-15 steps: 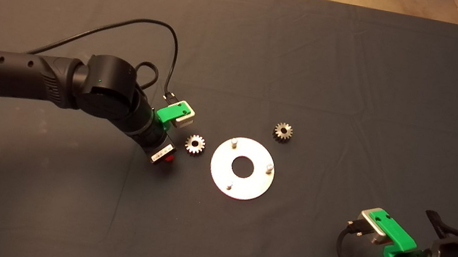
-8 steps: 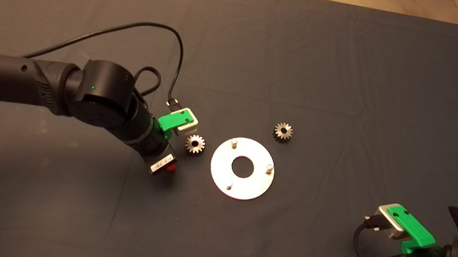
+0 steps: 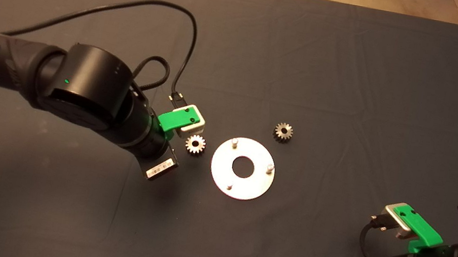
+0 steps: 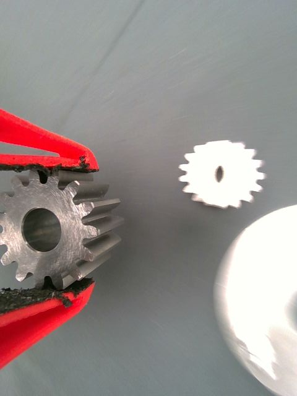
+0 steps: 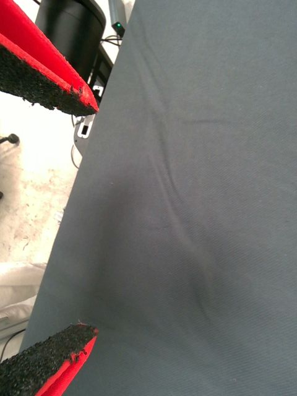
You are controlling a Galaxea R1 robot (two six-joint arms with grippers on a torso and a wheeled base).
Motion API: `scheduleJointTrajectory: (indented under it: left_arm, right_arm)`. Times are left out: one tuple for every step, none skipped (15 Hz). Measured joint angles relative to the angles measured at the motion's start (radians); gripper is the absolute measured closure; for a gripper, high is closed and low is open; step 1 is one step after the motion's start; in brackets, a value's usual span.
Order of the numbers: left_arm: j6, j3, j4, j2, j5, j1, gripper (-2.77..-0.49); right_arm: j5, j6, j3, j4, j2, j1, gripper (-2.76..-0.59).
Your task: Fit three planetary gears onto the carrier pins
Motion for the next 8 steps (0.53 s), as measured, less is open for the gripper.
scheduleJointTrajectory:
  left_arm:
    - [-0.007,0.0,-0.006,0.029,0.001,-0.008,-0.86]
    - [-0.017,0.001,-0.019,0.058,0.0,-0.007,-0.86]
    - [-0.033,0.004,-0.03,0.088,0.0,-0.004,-0.86]
    - [-0.04,0.004,-0.034,0.109,0.0,-0.005,-0.85]
    - [-0.048,0.004,-0.034,0.126,0.001,-0.005,-0.85]
    - [-0.051,0.003,-0.035,0.142,0.002,-0.005,-0.85]
    - [-0.058,0.0,-0.034,0.155,0.003,-0.005,-0.85]
    - [-0.058,-0.003,-0.035,0.161,0.003,-0.005,-0.85]
  right_arm:
    - [0.0,0.0,0.0,0.0,-0.002,0.0,-2.5]
    - [-0.001,0.0,-0.001,0.0,-0.004,0.0,-2.5]
    - [-0.001,-0.001,-0.001,0.0,-0.005,0.0,-2.5]
    - [0.0,-0.002,-0.001,0.0,-0.005,0.0,-2.5]
    - [0.0,-0.003,-0.001,0.0,-0.005,0.0,-2.5]
    - [-0.001,-0.003,-0.001,0.0,-0.005,0.0,-2.5]
    - [0.0,-0.003,-0.001,0.0,-0.005,0.0,-2.5]
    - [0.0,-0.003,-0.001,0.0,-0.005,0.0,-2.5]
